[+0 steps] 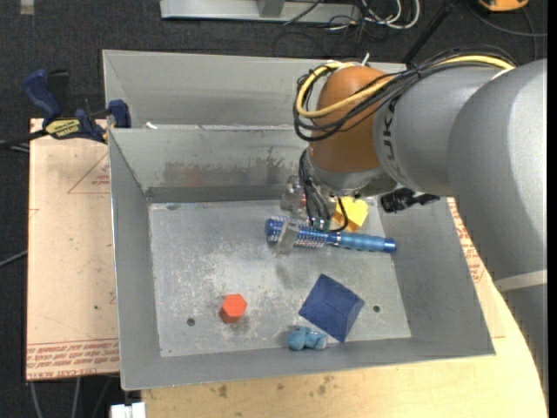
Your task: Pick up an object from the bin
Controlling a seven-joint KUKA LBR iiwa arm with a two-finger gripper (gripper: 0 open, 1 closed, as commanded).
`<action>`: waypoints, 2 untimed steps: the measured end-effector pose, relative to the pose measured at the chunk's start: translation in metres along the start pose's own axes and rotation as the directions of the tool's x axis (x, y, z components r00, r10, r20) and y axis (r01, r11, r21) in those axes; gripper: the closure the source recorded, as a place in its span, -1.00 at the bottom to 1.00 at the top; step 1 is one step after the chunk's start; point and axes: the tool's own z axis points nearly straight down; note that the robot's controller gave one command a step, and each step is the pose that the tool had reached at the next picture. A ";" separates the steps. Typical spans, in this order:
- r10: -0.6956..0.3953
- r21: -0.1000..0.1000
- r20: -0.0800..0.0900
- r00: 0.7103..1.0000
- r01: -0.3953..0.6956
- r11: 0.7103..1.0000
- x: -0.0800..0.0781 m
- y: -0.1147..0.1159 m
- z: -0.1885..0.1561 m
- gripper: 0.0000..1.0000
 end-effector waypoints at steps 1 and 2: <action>0.042 0.001 -0.003 0.999 -0.042 0.999 -0.002 0.014 0.038 -1.00; 0.068 -0.001 0.001 0.998 -0.068 0.998 -0.012 0.006 0.035 -1.00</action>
Offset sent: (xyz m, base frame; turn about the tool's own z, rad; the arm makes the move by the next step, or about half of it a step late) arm 0.0069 0.0111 -0.0355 0.0453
